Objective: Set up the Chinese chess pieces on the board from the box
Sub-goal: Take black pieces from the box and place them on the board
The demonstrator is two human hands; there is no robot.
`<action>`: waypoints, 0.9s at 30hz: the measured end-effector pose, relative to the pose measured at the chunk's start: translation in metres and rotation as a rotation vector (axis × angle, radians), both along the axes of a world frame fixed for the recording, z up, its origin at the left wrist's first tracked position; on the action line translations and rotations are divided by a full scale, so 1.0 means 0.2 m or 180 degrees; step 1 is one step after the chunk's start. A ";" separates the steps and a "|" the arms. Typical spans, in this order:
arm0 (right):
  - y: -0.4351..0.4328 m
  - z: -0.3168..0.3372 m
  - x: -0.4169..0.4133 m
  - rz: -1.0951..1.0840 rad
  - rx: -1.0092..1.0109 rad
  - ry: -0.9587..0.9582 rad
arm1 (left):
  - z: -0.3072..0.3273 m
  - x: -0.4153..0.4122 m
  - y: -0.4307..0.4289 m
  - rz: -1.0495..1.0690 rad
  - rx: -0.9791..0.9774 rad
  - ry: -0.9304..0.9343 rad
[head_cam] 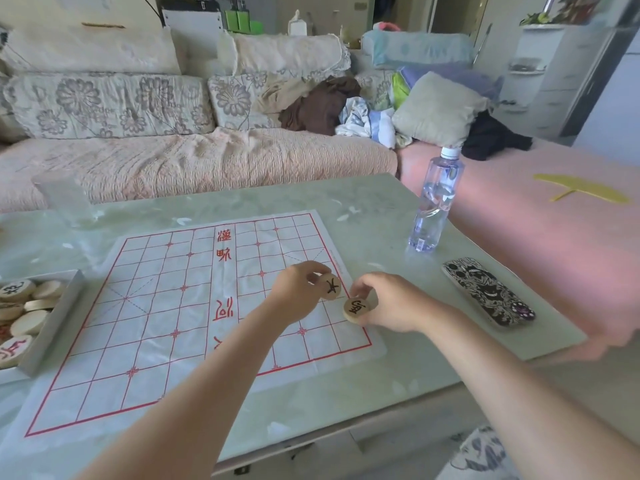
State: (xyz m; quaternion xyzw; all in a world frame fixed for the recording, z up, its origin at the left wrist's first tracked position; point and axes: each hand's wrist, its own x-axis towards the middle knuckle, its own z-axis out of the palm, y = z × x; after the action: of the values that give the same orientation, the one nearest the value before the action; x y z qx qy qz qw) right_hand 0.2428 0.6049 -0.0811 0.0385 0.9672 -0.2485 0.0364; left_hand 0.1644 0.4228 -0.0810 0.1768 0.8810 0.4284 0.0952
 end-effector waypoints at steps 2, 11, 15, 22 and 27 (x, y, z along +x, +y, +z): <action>-0.01 -0.02 0.02 -0.0028 0.0015 0.0001 | -0.01 0.03 0.00 -0.0047 0.0086 -0.0116; -0.08 0.05 0.06 -0.0053 -0.0530 0.0584 | -0.02 0.10 -0.01 0.0105 0.0635 -0.0746; -0.11 0.07 0.08 -0.0081 -0.0702 0.0884 | 0.01 0.15 0.02 0.0047 0.1080 -0.1087; -0.03 0.05 0.21 -0.0170 -0.0340 0.0525 | -0.05 0.19 0.03 -0.0435 -0.0278 0.0529; -0.04 0.03 0.30 -0.0206 -0.0093 0.0154 | -0.13 0.18 0.06 -0.0941 -0.0780 0.0983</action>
State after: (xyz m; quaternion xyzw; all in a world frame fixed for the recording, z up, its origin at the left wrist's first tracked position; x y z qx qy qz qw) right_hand 0.3024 0.5974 -0.0748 0.0631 0.9623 -0.2645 0.0056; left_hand 0.2010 0.4348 -0.1067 0.3544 0.8950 0.2677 0.0419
